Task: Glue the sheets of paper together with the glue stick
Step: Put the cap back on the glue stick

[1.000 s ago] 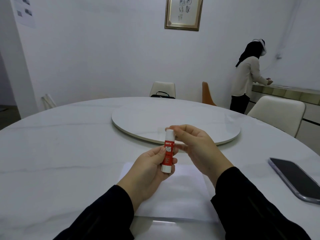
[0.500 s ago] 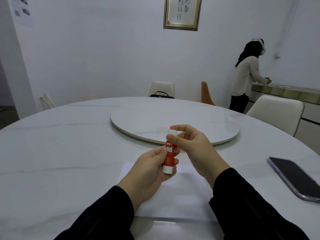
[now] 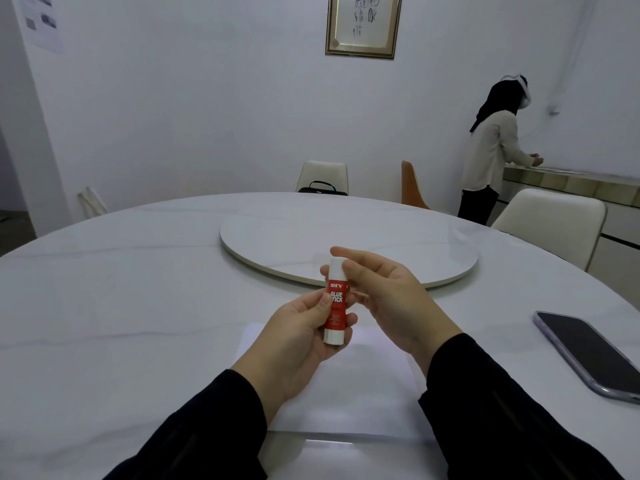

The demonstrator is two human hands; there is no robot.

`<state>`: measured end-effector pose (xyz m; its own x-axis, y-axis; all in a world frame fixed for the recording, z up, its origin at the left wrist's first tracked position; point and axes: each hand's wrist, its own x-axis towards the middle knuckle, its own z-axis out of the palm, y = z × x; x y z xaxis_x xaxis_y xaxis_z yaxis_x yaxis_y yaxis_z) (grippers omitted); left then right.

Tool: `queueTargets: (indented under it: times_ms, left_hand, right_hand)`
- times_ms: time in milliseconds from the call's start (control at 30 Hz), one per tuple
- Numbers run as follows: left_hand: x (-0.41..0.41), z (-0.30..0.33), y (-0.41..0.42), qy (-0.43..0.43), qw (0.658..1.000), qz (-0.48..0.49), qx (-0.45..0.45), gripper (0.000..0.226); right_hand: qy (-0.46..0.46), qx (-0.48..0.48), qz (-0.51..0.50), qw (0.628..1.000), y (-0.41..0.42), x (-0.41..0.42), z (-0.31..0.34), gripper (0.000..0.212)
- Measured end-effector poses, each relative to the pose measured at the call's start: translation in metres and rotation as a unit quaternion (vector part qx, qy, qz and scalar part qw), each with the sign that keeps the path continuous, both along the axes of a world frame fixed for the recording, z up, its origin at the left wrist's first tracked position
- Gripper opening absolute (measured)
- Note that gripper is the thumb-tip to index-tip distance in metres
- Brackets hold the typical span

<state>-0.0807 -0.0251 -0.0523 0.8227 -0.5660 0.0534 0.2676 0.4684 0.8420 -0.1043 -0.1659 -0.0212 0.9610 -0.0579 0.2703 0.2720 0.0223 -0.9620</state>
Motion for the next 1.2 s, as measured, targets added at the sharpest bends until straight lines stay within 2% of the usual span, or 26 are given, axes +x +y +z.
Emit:
queueTargets:
  times_ms: [100, 300, 433, 600, 733, 933, 1200]
  left_hand:
    - [0.000, -0.002, 0.000, -0.006, 1.000, -0.002, 0.014, 0.022]
    - [0.002, -0.001, 0.002, -0.010, 1.000, 0.006, 0.017, 0.022]
    - [0.003, -0.001, 0.002, -0.018, 1.000, 0.000, 0.025, 0.022]
    - [0.003, 0.001, 0.003, -0.012, 1.000, -0.015, 0.006, 0.024]
    - [0.001, 0.003, 0.003, -0.015, 0.999, -0.032, -0.007, 0.028]
    - [0.002, 0.005, 0.005, -0.011, 0.999, -0.035, -0.012, 0.024]
    - [0.003, 0.002, 0.003, 0.001, 1.000, -0.003, 0.030, 0.022]
  right_hand:
    - [-0.016, -0.019, -0.035, 0.999, 0.005, 0.002, -0.001, 0.016]
    - [0.000, 0.003, 0.003, 1.000, 0.001, 0.000, 0.000, 0.026]
    - [-0.028, -0.023, -0.036, 0.999, 0.006, 0.000, 0.000, 0.031]
    - [-0.028, -0.027, 0.034, 0.999, -0.003, -0.005, 0.006, 0.032]
    - [-0.040, -0.019, 0.002, 0.999, -0.002, -0.004, 0.006, 0.028]
    - [-0.036, -0.011, 0.054, 0.998, -0.006, -0.004, 0.006, 0.031]
    - [-0.037, -0.049, -0.028, 0.998, -0.001, 0.000, 0.008, 0.018]
